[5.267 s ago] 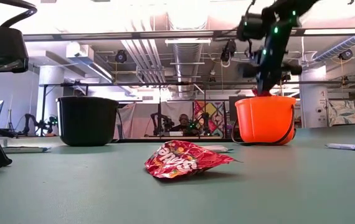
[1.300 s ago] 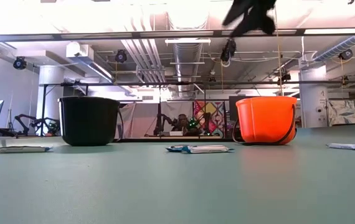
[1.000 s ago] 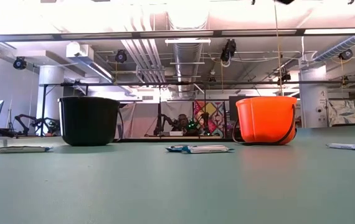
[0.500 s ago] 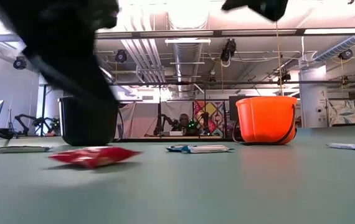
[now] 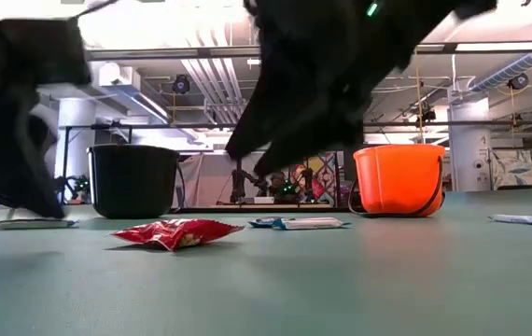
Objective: Sort candy by brand, put in halloween buckets
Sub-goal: Put the red candy into the orange bucket
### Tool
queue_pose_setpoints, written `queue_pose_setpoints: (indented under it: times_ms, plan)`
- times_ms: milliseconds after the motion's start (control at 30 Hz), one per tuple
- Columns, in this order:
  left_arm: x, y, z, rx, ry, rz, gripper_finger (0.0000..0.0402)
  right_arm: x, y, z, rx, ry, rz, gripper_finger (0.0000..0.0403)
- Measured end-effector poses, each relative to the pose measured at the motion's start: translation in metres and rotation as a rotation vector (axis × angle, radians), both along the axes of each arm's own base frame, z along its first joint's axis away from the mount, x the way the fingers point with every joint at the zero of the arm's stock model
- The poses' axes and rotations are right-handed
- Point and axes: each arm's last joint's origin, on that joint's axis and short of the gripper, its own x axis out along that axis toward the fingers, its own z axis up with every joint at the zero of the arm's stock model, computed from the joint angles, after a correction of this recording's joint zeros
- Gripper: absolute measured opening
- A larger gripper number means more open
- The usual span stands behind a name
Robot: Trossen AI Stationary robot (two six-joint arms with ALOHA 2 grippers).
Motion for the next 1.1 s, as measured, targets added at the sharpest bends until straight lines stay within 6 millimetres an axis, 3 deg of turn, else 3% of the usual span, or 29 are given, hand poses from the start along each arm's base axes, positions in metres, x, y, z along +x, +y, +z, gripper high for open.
queue_pose_setpoints:
  times_ms: [233, 467, 600, 733, 900, 1100]
  plan:
    - [-0.013, -0.003, -0.022, -0.032, 0.01, -0.016, 0.0153, 0.02, -0.008, -0.027, -0.035, -0.066, 0.026, 0.0263]
    - [-0.017, -0.003, -0.025, -0.015, 0.014, -0.027, 0.0152, 0.042, 0.0, -0.062, -0.095, -0.046, 0.104, 0.0252]
    - [-0.017, -0.003, -0.023, -0.005, 0.018, -0.035, 0.0153, 0.055, 0.006, -0.072, -0.093, -0.05, 0.125, 0.0237]
    - [-0.018, -0.008, -0.016, -0.019, 0.013, -0.052, 0.0153, 0.06, 0.012, -0.077, -0.15, 0.005, 0.195, 0.02]
    - [-0.025, -0.011, -0.008, -0.064, 0.028, -0.056, 0.0153, 0.06, 0.013, -0.074, -0.159, 0.066, 0.216, 0.0124]
    - [-0.029, -0.009, 0.003, -0.132, 0.018, 0.025, 0.0153, 0.058, 0.012, -0.047, -0.143, 0.069, 0.226, 0.0036]
